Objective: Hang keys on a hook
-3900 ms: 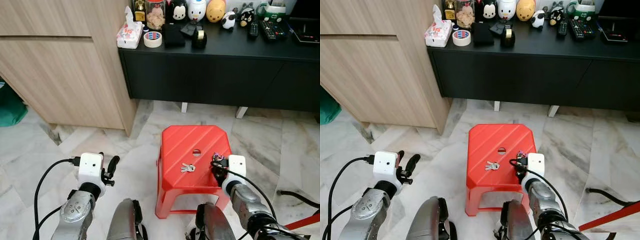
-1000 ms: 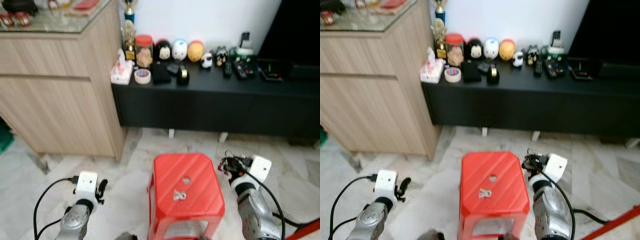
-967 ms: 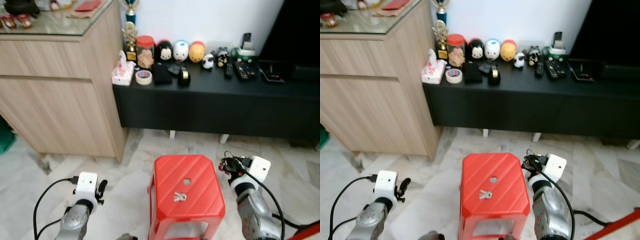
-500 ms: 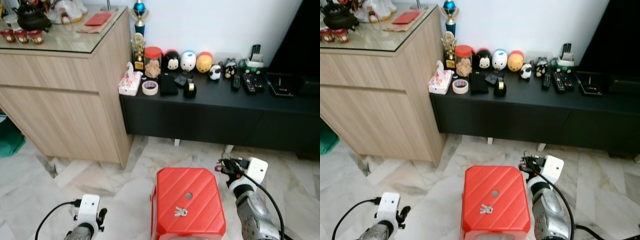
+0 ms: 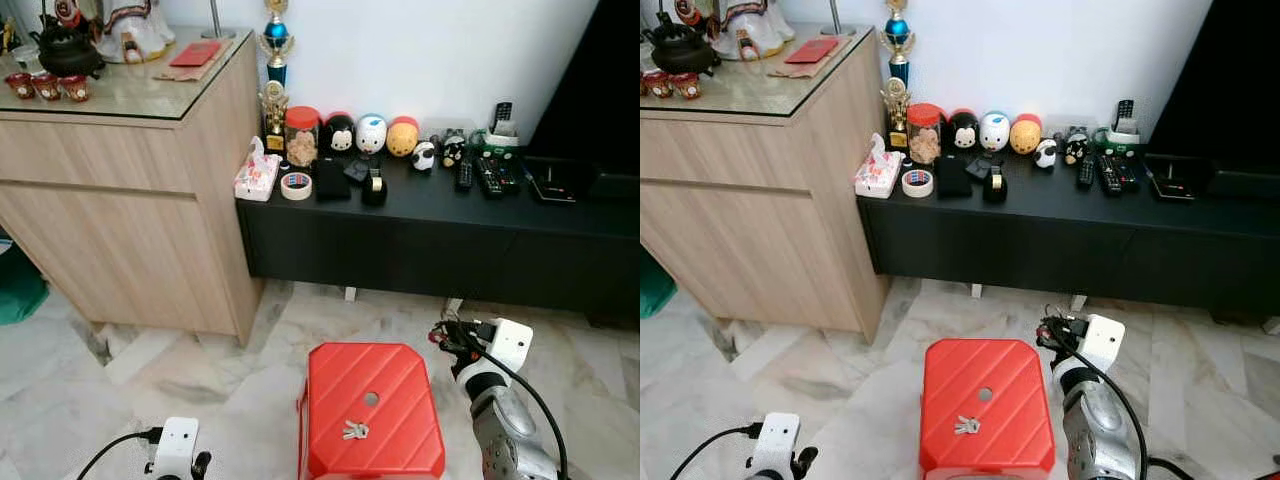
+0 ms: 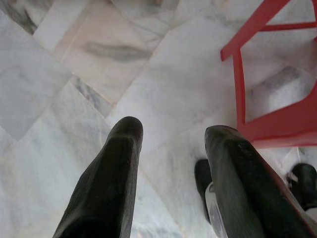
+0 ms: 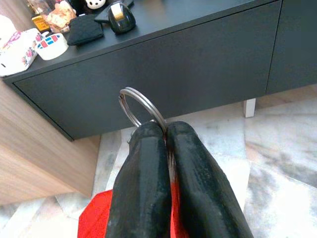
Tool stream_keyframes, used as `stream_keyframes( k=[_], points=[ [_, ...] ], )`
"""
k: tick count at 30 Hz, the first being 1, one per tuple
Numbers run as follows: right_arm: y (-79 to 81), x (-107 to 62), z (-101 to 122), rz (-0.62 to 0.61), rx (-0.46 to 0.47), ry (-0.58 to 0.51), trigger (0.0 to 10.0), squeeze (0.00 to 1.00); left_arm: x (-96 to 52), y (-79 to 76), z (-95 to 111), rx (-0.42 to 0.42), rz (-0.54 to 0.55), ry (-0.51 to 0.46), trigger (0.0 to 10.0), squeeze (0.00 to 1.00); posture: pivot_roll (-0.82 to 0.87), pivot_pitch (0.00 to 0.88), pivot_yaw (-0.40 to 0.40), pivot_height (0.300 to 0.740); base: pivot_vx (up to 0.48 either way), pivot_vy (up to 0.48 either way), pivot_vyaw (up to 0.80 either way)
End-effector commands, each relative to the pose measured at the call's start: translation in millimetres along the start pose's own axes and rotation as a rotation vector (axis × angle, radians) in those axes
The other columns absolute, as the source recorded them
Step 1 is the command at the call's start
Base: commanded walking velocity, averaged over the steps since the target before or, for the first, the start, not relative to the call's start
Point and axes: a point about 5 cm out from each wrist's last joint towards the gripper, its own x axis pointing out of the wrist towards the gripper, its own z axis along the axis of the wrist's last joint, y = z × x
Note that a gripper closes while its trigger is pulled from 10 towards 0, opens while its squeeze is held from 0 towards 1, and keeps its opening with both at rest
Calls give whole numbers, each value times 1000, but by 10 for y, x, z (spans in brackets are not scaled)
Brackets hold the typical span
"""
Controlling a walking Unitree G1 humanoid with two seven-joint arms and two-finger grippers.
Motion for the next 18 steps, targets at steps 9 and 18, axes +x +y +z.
stream_keyframes(
  k=[9,18],
  points=[
    [58,0,-39,12,-4,5,10000,0,-68,-23,-212,-25,-4,65,10000,0,55,0,-35,740,-354,0,0],
    [69,16,-43,0,0,13,10000,0,-91,13,-278,-36,9,96,10000,0,57,0,-37,740,-367,0,0]
  ],
)
